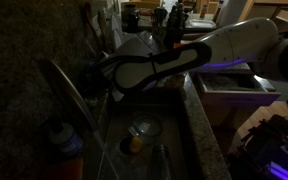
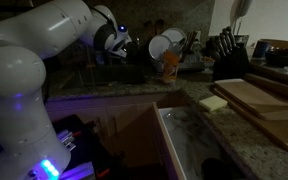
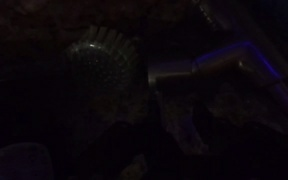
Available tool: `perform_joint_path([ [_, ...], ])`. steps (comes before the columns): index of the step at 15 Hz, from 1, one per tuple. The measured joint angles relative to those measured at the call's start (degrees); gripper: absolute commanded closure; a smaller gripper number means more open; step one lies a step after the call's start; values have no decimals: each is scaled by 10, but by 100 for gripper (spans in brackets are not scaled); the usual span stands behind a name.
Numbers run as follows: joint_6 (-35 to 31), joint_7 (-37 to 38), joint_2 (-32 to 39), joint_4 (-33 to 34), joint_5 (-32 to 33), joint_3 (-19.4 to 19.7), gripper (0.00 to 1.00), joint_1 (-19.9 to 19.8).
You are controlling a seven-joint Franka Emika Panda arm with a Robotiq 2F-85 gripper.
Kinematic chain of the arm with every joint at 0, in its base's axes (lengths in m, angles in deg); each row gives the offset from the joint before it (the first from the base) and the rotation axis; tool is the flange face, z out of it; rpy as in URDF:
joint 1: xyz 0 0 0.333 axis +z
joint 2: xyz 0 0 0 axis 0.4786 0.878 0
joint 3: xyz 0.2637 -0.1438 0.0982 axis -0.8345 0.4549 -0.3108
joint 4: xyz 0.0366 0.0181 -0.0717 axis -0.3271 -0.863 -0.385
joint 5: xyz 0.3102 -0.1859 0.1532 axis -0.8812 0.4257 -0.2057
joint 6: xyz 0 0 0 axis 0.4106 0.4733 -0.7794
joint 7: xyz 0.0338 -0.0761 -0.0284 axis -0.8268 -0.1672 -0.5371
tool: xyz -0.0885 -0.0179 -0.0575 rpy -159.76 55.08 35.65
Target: Close the tap
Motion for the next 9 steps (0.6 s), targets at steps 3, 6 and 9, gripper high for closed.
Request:
perform_joint_path([
  [3,0,-19,6,19,6,0,100,1],
  [6,6,-47,9,29,11,-3,97,1],
  [9,32,-80,10,37,12,-13,97,-4],
])
